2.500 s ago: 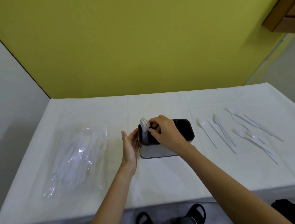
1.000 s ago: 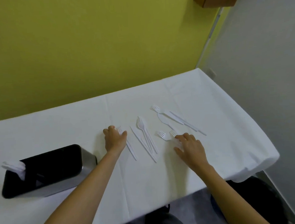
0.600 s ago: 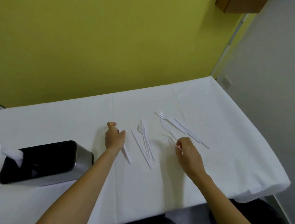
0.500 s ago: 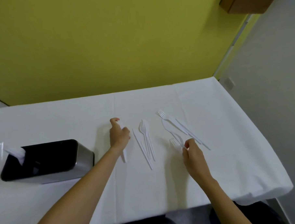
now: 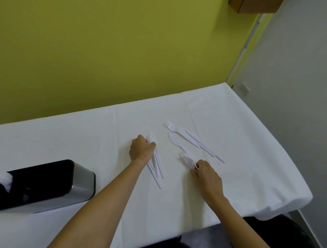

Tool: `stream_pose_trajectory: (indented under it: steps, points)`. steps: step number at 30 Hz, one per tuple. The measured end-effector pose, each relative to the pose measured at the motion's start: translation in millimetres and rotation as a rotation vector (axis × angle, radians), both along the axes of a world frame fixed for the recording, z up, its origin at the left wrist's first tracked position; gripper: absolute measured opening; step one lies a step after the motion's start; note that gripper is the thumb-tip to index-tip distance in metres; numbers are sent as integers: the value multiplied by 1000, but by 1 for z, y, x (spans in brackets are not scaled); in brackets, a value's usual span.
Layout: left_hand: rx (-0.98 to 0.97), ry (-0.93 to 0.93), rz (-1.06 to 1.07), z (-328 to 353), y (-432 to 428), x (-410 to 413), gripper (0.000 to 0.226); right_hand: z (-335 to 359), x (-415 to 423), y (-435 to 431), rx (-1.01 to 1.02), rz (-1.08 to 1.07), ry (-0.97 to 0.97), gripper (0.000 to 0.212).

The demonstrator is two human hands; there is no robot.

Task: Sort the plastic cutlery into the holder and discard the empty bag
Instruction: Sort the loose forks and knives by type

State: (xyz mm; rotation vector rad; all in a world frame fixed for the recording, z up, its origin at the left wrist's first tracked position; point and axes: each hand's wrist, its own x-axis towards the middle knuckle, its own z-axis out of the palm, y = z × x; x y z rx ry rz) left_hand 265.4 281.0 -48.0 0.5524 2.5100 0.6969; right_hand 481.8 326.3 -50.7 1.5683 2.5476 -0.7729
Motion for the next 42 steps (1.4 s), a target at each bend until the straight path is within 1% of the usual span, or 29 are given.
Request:
stream_pose_trajectory:
  steps: [1, 3, 5, 8, 11, 13, 15, 17, 19, 22, 24, 27, 30, 32, 34, 37, 39, 42]
  points:
    - [22, 15, 16, 0, -1, -1, 23, 0, 0, 0, 23, 18, -22, 16]
    - [55, 47, 43, -2, -4, -4, 36, 0, 0, 2, 52, 26, -34, 16]
    - [120, 34, 80, -2, -8, -5, 37, 1, -1, 5, 52, -14, 13, 20]
    - [272, -82, 172, 0, -15, -6, 27, 4, -8, 17, 1, -90, 97, 23]
    - [396, -212, 257, 5, -24, -10, 14, 10, -20, 35, -4, -85, 156, 22]
    - [480, -324, 304, 9, -33, -15, 15, 12, -32, 49, 5, -65, 188, 21]
    - [535, -453, 275, 13, -43, -20, 19, 12, -46, 63, 1, -23, 191, 19]
    - [557, -550, 214, 15, -54, -21, 22, 11, -58, 75, -16, 4, 153, 22]
    - [572, -601, 193, 15, -63, -20, 23, 10, -68, 84, -25, 26, 81, 26]
    - [565, -611, 247, 12, -73, -20, 21, 7, -79, 92, -9, 84, -29, 26]
    - [524, -602, 270, 10, -77, -21, 22, 6, -83, 93, 10, 98, -62, 22]
    - [519, -619, 323, 13, -77, -19, 18, 7, -86, 91, 72, 121, -70, 16]
    - [539, -626, 345, 17, -71, -15, 13, 8, -84, 86, 155, 133, -34, 20]
    - [540, -602, 314, 18, -67, -12, 10, 8, -78, 82, 143, 111, 36, 22]
    - [560, -575, 262, 22, -60, -8, 10, 8, -70, 76, 35, 96, 153, 25]
    - [605, -552, 177, 28, -50, -3, 12, 15, -59, 56, -231, 3, 384, 30]
    - [624, -563, 136, 31, -43, 1, 11, 21, -53, 41, -365, -44, 463, 35]
    - [618, -587, 86, 36, -34, 6, 8, 29, -46, 21, -677, -59, 555, 32]
